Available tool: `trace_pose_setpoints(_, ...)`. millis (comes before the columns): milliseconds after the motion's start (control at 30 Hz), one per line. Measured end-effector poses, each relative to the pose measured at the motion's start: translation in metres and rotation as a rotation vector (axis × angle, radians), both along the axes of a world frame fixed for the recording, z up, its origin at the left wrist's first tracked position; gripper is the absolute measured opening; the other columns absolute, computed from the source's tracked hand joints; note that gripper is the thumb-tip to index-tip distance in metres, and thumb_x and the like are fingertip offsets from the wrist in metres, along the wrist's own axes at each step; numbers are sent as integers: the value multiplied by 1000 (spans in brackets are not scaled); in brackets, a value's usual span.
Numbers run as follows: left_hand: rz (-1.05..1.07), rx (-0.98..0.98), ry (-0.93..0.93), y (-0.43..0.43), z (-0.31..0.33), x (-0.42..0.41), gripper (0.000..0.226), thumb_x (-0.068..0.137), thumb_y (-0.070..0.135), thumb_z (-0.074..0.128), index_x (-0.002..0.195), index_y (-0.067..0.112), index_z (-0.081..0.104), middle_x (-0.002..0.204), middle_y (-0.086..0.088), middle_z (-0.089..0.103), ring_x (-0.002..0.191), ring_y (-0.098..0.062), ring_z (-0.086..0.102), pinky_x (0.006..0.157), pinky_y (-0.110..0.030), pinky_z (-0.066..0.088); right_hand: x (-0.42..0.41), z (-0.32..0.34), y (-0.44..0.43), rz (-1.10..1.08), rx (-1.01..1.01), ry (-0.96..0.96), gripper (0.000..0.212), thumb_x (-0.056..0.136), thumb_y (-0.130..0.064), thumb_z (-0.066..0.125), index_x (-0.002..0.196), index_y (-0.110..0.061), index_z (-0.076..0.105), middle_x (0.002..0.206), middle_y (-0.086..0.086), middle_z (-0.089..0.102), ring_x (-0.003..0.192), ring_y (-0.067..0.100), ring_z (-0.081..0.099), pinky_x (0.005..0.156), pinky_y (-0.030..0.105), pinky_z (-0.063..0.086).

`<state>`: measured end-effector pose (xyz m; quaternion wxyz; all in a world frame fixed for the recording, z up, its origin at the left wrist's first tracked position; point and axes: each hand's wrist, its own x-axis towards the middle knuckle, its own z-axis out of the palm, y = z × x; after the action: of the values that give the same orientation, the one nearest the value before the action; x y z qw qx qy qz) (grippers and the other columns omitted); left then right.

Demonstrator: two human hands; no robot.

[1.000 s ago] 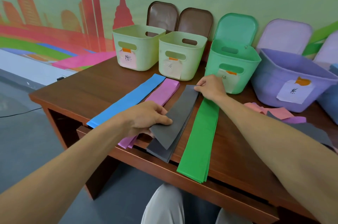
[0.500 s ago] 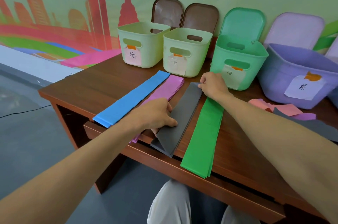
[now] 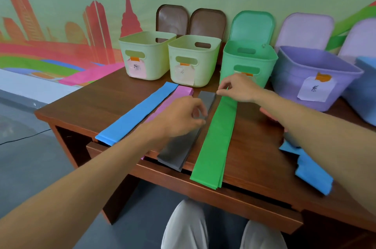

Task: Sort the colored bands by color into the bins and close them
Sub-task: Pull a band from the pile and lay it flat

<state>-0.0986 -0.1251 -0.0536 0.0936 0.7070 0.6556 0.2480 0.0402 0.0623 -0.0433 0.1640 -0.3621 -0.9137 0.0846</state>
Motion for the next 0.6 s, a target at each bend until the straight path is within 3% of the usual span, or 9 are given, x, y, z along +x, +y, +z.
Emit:
trace_pose_setpoints(133,-54,-1,-186,21,-5,35,9,86,16,64,95,17,66,85,0,63,78,-12,58,72,-24,46,56,12,-3,31,-52,41,12,87,-25,67,92,-16,73,92,-4,69,87,9,60,85,23,46)
trace_pose_setpoints(233,-95,11,-259,40,-7,73,10,89,15,59,92,19,68,75,7,60,70,-6,55,64,-11,39,106,18,-3,-56,-58,144,10,87,-23,67,90,-15,74,89,-6,70,83,6,61,79,19,43)
trace_pose_setpoints(333,-100,12,-273,57,-15,116,14,91,17,54,96,20,67,81,8,61,73,-4,53,60,-6,36,155,14,-3,-118,-88,265,7,87,-16,66,84,-15,72,85,-2,70,78,5,62,75,21,45)
trace_pose_setpoints(433,-22,34,-323,73,-30,153,13,91,22,55,93,18,68,87,5,65,80,-10,57,64,-16,33,197,-3,-1,-172,-75,339,15,87,-13,66,75,-22,68,76,-7,67,67,-9,57,69,16,42)
trace_pose_setpoints(533,19,42,-346,84,-43,180,12,90,24,55,88,18,66,89,2,68,80,-12,58,66,-21,36,230,-28,1,-277,-60,511,7,85,-20,69,80,-19,72,80,-9,72,73,-4,61,78,21,48)
trace_pose_setpoints(600,25,55,-339,89,-49,187,13,90,25,55,87,17,65,89,2,67,81,-12,58,73,-26,43,245,-45,-1,-356,-35,590,5,85,-22,69,81,-21,72,82,-7,72,72,-5,60,74,12,45)
